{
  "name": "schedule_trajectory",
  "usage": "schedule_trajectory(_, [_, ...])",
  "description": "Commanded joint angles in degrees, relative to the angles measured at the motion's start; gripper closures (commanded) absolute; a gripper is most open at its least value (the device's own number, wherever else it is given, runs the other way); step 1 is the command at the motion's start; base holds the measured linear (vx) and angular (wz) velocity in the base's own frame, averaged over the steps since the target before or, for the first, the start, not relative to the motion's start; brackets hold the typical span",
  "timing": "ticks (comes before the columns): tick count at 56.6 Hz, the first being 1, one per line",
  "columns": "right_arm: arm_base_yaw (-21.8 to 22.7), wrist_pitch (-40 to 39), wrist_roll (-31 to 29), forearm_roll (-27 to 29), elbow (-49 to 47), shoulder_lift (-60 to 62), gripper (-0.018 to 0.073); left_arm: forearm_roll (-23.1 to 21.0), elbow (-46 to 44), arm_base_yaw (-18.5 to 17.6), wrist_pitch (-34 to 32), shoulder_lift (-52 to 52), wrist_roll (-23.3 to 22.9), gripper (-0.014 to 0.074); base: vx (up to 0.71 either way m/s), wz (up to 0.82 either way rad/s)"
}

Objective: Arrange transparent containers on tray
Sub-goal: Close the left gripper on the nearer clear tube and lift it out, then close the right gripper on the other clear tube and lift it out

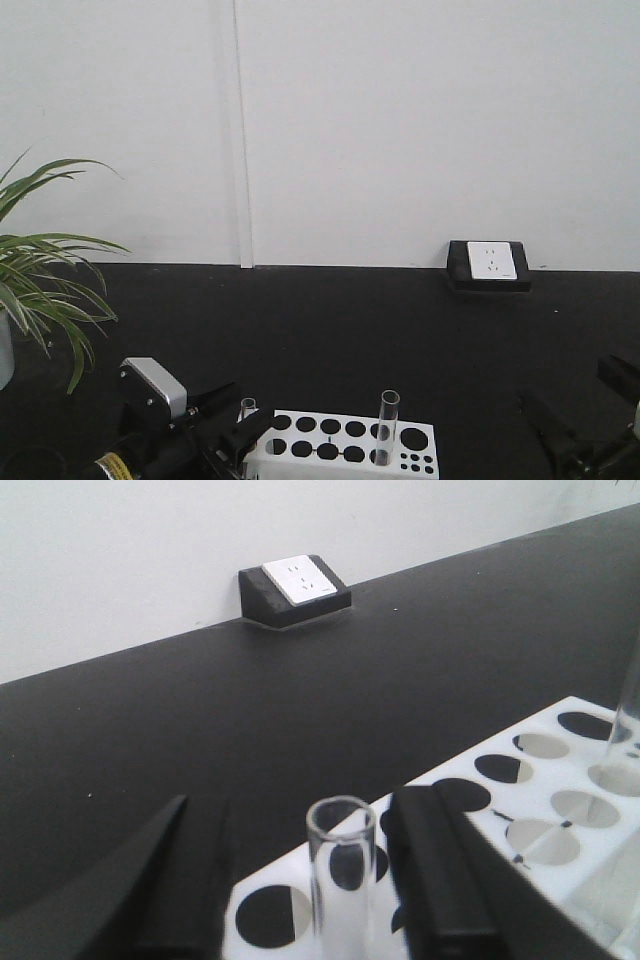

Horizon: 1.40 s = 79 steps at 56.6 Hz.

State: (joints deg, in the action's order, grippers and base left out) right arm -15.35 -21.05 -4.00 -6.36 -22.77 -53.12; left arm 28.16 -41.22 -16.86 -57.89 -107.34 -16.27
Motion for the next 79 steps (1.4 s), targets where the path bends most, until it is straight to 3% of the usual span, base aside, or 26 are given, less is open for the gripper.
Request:
schedule_trajectory(1, [-0.1, -4.0, -0.5, -0.3, -1.6, 0.5, 0.0011, -1.1, -1.4, -0.4, -4.4, 1.9, -0.6, 0.0281, 0.00, 0.00])
schedule_trajectory(20, [-0.1, -4.0, -0.5, -0.3, -1.6, 0.5, 0.0032, -1.2, -1.6, -0.4, -4.6, 1.6, -0.7, 0.0606, 0.00, 0.00])
schedule_trajectory(34, [-0.1, -4.0, -0.5, -0.3, -1.6, 0.5, 0.0041, -1.2, -2.9, -0.4, -2.2, 8.7, -5.0, 0.0603, 0.00, 0.00])
schedule_trajectory(43, [-0.1, -4.3, -0.5, -0.3, -1.6, 0.5, 0.0041, -0.9, -7.6, -0.4, 5.7, 18.6, -8.3, 0.0603, 0.00, 0.00])
schedule_trajectory(52, [-0.1, -5.7, 0.0, -3.8, -1.6, -0.4, 0.0041, 6.0, -14.3, -0.4, 18.2, 29.0, -11.7, 0.0603, 0.00, 0.00])
schedule_trajectory(58, [-0.8, -7.3, 4.5, -8.0, -1.6, -3.9, 0.0041, 10.7, -16.5, -0.4, 25.3, 35.2, -14.9, 0.0603, 0.00, 0.00])
schedule_trajectory(67, [-3.5, -20.4, 11.9, -15.4, -1.7, -13.7, 0.0041, 10.8, -16.2, -0.4, 34.1, 41.3, -16.8, 0.0603, 0.00, 0.00])
schedule_trajectory(79, [-7.1, -32.4, 13.0, -16.7, -4.7, -26.8, 0.0041, 10.7, -16.2, -0.4, 39.0, 42.9, -17.1, 0.0603, 0.00, 0.00])
